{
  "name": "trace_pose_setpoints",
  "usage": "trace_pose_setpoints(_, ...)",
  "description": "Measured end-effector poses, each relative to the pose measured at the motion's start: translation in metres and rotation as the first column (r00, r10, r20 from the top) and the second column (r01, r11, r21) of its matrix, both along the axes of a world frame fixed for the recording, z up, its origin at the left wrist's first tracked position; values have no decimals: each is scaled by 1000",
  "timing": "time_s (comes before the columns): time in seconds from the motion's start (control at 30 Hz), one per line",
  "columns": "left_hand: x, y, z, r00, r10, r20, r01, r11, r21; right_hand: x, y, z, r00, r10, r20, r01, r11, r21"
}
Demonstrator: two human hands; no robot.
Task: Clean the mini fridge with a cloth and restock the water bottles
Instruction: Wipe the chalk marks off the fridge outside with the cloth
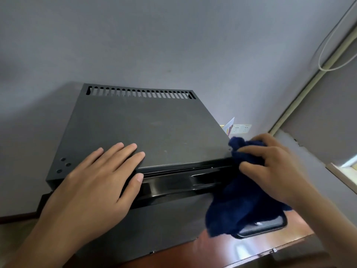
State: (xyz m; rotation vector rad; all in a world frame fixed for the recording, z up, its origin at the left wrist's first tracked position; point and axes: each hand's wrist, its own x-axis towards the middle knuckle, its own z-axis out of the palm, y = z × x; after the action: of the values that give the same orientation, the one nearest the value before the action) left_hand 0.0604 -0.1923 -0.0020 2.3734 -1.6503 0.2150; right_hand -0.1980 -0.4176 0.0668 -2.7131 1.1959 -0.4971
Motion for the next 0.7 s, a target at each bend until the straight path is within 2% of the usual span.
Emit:
trace_pose_setpoints(0.07,-1,1,0,1000,-4,9,4,1000,2,4,-3,-5,990,-27,-140,26,1000,-13)
trace_pose_setpoints(0.2,0,1,2,1000,-2,16,2,1000,-1,22,9,-10,956,-32,-292,-16,987,-159)
trace_pose_setpoints(0.3,0,1,2,1000,-9,-2,9,1000,15,30,13,-4,918,-49,-394,-33,979,-200)
trace_pose_setpoints(0.37,0,3,3,997,-21,-78,19,999,-28,37,23,-5,910,-38,-412,-57,975,-216)
trace_pose_setpoints(0.47,2,5,5,963,-73,-260,21,980,-197,57,53,-8,941,55,-335,-138,963,-231)
trace_pose_setpoints(0.53,5,4,6,899,-137,-417,-13,941,-337,77,80,-11,949,126,-290,-198,951,-238)
trace_pose_setpoints(0.6,8,6,7,768,-226,-599,-139,854,-501,103,111,-13,952,214,-217,-267,929,-256)
trace_pose_setpoints(0.67,12,12,11,645,-325,-692,-263,756,-600,134,143,-19,921,362,-144,-387,892,-233)
trace_pose_setpoints(0.7,15,16,13,622,-347,-702,-293,728,-619,150,159,-21,896,430,-114,-444,870,-212)
